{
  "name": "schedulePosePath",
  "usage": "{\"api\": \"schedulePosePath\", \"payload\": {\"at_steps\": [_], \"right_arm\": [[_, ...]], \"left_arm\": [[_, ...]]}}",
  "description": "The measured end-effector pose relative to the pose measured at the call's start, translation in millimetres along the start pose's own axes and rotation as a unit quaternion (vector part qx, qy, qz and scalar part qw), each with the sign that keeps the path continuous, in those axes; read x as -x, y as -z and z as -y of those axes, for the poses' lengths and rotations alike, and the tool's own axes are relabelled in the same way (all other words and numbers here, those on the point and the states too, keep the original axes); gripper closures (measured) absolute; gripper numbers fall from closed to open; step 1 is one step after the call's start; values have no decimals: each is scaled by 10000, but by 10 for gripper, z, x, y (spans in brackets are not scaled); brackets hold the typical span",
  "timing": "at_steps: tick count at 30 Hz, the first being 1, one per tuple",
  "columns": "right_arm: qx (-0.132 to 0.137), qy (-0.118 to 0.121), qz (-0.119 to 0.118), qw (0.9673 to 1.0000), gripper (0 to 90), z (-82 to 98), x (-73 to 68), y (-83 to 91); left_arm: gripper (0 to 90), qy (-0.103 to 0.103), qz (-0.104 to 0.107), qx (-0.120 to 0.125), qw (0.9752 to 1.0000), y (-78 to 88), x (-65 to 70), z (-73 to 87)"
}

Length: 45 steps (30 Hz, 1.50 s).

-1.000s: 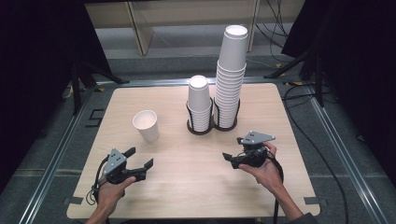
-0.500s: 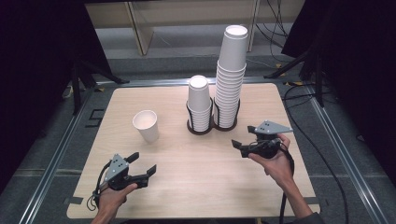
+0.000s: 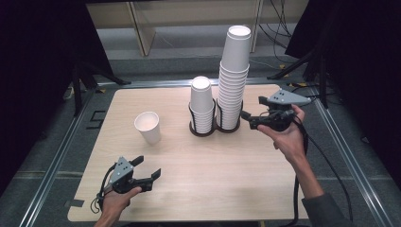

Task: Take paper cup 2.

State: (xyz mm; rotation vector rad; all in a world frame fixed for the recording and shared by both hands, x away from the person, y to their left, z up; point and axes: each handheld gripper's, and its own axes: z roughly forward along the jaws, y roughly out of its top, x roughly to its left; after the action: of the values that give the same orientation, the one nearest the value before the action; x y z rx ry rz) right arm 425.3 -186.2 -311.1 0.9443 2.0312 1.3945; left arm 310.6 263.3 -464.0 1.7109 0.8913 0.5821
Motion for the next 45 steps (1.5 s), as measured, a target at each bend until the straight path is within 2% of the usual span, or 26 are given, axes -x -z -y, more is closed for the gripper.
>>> {"api": "schedulePosePath", "payload": {"at_steps": [2, 5, 7, 9, 11, 16, 17, 18, 20, 23, 24, 25, 28, 29, 30, 31, 33, 34, 41, 45], "right_arm": [[108, 56, 87, 9999, 163, -114, 76, -21], [216, -81, -41, 9997, 161, -253, 155, -59], [331, -78, -28, 9994, 157, -358, 197, -82], [370, 35, 68, 9993, 154, -458, 227, -96], [437, -32, 7, 9990, 155, -545, 242, -116], [476, -24, 43, 9989, 155, -727, 294, -152], [441, -113, 18, 9990, 154, -755, 296, -154], [513, -54, 30, 9987, 155, -784, 318, -172], [478, -116, 34, 9988, 154, -837, 345, -203], [457, -257, 4, 9986, 154, -907, 375, -263], [541, -240, 52, 9982, 154, -926, 393, -293], [563, -347, 3, 9978, 153, -947, 401, -333], [607, -396, -34, 9974, 154, -1000, 413, -413], [538, -402, 16, 9977, 153, -1024, 408, -434], [534, -382, 21, 9978, 153, -1044, 411, -463], [564, -400, 7, 9976, 153, -1065, 411, -485], [613, -382, 68, 9974, 152, -1103, 422, -529], [639, -440, 30, 9970, 152, -1115, 428, -557], [577, -600, -28, 9965, 150, -1145, 443, -751], [572, -577, 16, 9967, 142, -1167, 436, -827]], "left_arm": [[144, -15, -50, -135, 9999, 15, 7, -1], [144, -22, -18, -85, 10000, -2, 6, 6], [144, -41, 34, -51, 10000, -16, -3, 8], [144, -55, 37, -65, 10000, -15, -4, 8], [144, -61, -12, -141, 9999, -4, 1, 6], [145, -50, 40, -57, 10000, -12, 1, 7], [144, -46, 29, -81, 10000, -9, 2, 7], [144, -57, 48, -72, 9999, -14, -1, 9], [144, -50, 20, -153, 9999, -4, 5, 6], [144, -44, 35, -124, 9999, -12, 7, 7], [144, -44, 42, -123, 9999, -13, 9, 8], [144, -42, 57, -89, 9999, -20, 10, 10], [144, -62, 104, -53, 9999, -29, 9, 11], [144, -63, 110, -56, 9999, -30, 8, 11], [144, -50, 52, -138, 9999, -17, 14, 8], [144, -78, 127, -57, 9999, -34, 5, 11], [144, -56, 90, -118, 9999, -23, 15, 10], [144, -97, 148, -58, 9998, -35, 7, 10], [145, -125, 177, -76, 9997, -40, 16, 10], [145, -130, 178, -77, 9997, -39, 17, 9]]}}
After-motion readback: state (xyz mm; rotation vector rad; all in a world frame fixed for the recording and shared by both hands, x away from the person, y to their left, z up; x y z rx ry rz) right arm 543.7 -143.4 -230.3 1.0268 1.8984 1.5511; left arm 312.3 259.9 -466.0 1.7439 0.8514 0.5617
